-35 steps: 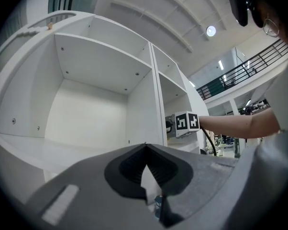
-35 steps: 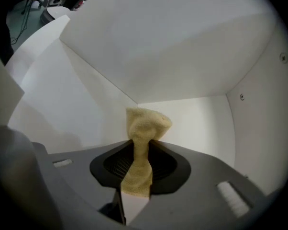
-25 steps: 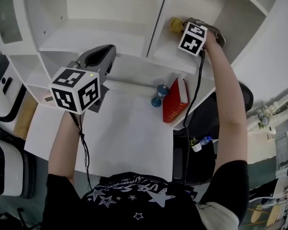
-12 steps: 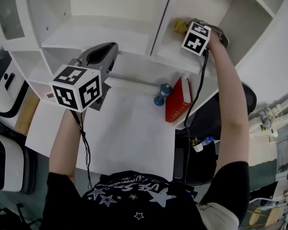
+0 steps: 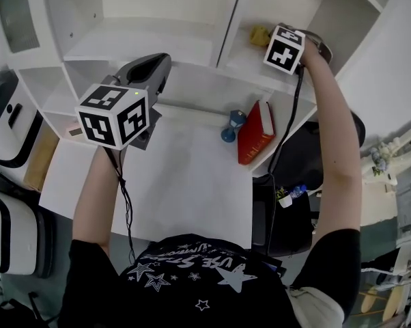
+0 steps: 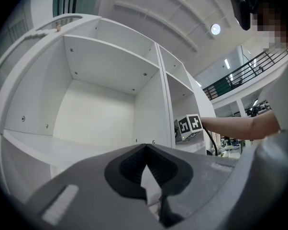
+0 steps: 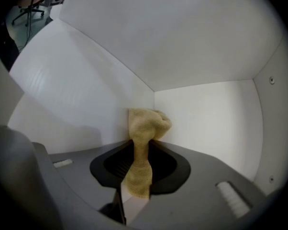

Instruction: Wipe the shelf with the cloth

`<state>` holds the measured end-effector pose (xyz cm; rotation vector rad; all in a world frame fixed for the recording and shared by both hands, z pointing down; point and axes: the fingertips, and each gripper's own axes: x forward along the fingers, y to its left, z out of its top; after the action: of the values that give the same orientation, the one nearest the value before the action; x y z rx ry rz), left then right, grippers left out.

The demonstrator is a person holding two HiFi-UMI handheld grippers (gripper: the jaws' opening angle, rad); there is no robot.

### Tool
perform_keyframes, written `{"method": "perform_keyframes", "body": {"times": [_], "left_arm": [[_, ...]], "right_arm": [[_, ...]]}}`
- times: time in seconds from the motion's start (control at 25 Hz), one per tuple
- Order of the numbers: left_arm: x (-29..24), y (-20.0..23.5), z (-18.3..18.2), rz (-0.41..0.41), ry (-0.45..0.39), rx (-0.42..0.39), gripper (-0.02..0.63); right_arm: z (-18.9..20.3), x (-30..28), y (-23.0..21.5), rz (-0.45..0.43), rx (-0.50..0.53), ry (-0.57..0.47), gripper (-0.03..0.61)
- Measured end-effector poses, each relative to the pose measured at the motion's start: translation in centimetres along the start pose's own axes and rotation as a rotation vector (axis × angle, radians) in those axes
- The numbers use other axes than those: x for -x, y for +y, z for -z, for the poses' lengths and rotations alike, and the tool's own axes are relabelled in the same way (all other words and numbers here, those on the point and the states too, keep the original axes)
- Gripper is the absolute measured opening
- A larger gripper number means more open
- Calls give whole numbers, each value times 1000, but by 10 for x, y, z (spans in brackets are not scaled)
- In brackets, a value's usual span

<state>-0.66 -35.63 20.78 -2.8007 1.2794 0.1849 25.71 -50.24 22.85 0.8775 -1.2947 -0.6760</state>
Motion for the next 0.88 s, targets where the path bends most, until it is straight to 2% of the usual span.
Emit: {"method": "perform_keyframes", "body": {"times": [0.48, 0.88], "left_arm": [[17, -20, 13, 86, 21, 17, 0], [32, -30, 35, 163, 64, 39, 0]], "right_arm": [[-9, 55, 34, 36, -39, -20, 118], [-12, 101, 59, 81, -33, 13, 118]]}}
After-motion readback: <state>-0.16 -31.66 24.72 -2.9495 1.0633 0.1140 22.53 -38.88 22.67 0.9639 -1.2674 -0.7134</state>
